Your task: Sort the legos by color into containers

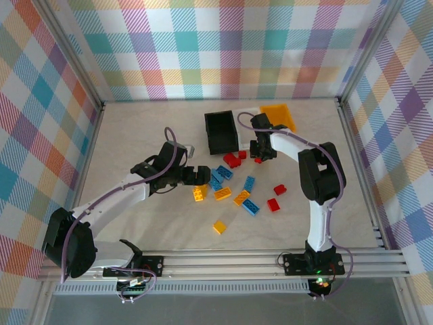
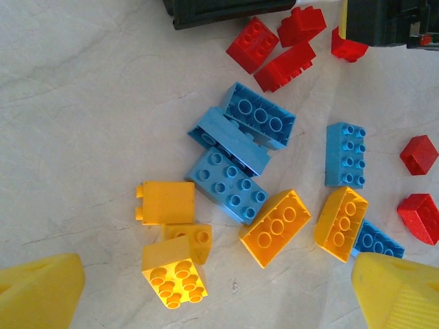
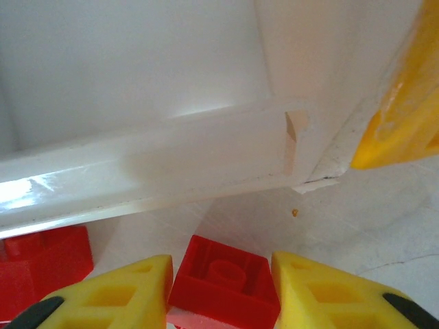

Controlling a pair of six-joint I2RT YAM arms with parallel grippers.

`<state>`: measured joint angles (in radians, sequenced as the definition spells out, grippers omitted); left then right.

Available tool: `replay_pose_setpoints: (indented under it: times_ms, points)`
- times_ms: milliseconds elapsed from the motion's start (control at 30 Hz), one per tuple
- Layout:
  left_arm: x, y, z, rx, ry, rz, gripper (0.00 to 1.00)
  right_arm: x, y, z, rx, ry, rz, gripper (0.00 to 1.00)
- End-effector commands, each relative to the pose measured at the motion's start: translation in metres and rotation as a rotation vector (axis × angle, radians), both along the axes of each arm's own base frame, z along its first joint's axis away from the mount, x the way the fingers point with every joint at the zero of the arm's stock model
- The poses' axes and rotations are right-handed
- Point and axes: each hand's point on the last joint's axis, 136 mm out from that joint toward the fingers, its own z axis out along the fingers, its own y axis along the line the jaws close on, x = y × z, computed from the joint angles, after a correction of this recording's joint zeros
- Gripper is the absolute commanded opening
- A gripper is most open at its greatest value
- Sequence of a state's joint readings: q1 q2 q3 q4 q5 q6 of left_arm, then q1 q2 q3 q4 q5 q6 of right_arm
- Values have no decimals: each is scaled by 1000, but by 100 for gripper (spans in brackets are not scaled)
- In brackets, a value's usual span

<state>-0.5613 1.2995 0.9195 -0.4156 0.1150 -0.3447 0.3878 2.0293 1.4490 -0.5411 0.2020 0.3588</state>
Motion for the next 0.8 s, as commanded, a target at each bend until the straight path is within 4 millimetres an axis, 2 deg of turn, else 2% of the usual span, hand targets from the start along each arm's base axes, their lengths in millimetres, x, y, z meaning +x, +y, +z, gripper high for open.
replay_pose_setpoints:
  times_ms: [0,167,367,467,533,633,767]
  points:
    - [-5,3,-8,0,27,-2,100,-11,-4,8,-10,-7,-4,39]
    - [-6,5,-9,7,27,2,100,-23,-14,33,-13,-54,-9,34]
    - [-12,6,-18,16,52,-7,100,-26,-29,81,0,-148,-31,34]
    - [-17,4,-22,17,65,-18,99,-12,-47,102,-8,-187,-62,35]
    - [-19,5,-24,30,68,-21,98,2,-61,108,-11,-200,-87,35]
    - [-22,16,-37,87,101,14,96,28,-77,110,-1,-207,-120,34]
    - [-27,22,-49,114,148,44,92,64,-85,109,-1,-221,-131,34]
